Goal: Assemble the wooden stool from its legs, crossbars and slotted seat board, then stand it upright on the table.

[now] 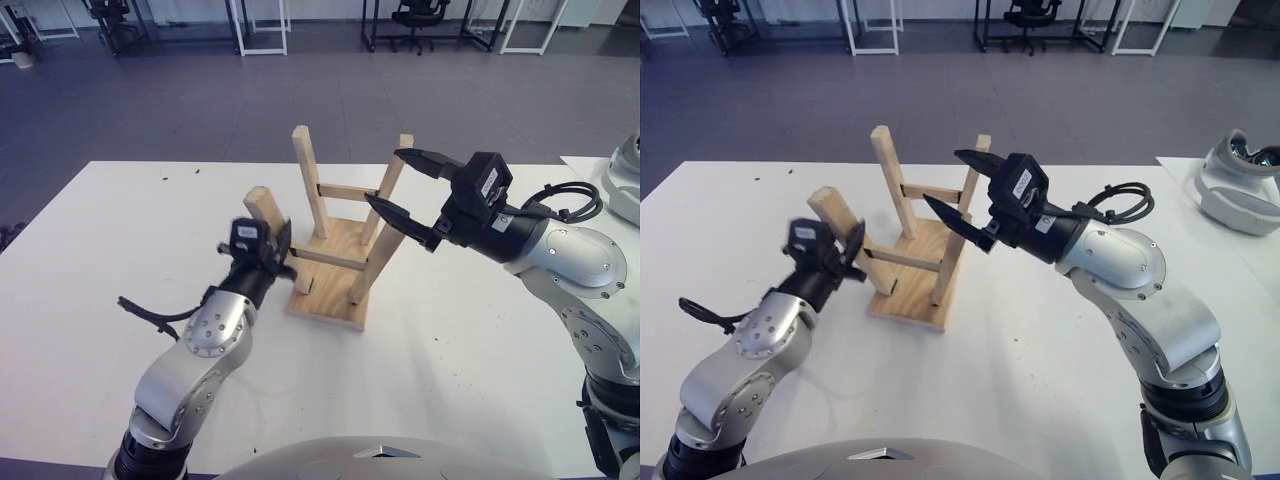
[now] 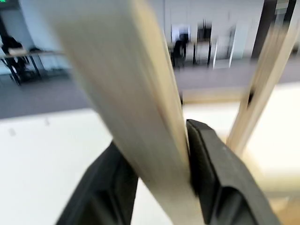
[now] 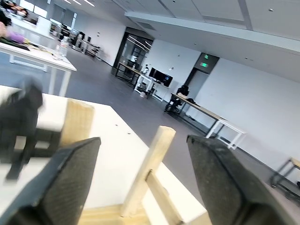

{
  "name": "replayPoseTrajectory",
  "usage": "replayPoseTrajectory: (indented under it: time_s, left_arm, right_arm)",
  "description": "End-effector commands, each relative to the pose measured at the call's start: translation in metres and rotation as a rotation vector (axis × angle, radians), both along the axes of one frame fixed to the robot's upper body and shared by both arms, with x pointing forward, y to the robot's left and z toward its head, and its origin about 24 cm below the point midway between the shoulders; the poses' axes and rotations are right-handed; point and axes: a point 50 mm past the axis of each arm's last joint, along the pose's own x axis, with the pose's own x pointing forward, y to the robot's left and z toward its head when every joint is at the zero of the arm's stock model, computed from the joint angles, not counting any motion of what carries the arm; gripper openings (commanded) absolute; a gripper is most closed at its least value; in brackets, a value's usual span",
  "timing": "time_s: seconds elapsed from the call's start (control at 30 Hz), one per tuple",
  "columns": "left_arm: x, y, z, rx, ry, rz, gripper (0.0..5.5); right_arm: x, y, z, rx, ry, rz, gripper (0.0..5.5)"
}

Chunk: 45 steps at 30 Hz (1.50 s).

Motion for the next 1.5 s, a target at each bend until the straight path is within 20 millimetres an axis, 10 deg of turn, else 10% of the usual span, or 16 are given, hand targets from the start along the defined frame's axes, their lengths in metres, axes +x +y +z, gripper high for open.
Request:
replayPoseTrajectory:
  time_s: [0.03, 0.57, 0.73, 0.93, 1.03, 1.27, 1.5]
  left_arm:
    - [0.001, -0.002, 0.004, -0.091, 0.003, -0.052, 2.37]
    - [-0.006, -0.016, 0.065, -0.751, -0.033, -0.397, 4.57]
    - [-0.011, -0.005, 0.095, -0.729, -0.079, -0.539, 4.57]
    - [0.033, 0.018, 0.149, -0.515, -0.283, -0.555, 4.57]
    - [0.046, -0.001, 0.129, -0.398, -0.197, -0.621, 4.57]
    - [0.052, -0.014, 0.004, -0.205, 0.166, -0.582, 4.57]
    - [0.068, -0.008, 0.125, -0.438, -0.253, -0.666, 4.57]
  right_arm:
    - [0.001, 0.003, -0.003, 0.0, 0.003, -0.023, 3.4]
    - [0.017, -0.026, -0.009, -0.054, -0.037, -0.234, 3.4]
    - [0.021, -0.047, -0.002, -0.036, -0.063, -0.318, 3.4]
    - [0.02, -0.048, 0.035, 0.245, -0.108, -0.203, 3.4]
    - [0.031, -0.056, 0.032, 0.376, -0.01, -0.188, 3.4]
    - [0.037, -0.042, -0.078, 0.249, 0.484, -0.266, 3.4]
    - [0.038, -0.041, 0.015, 0.516, 0.126, -0.11, 3.4]
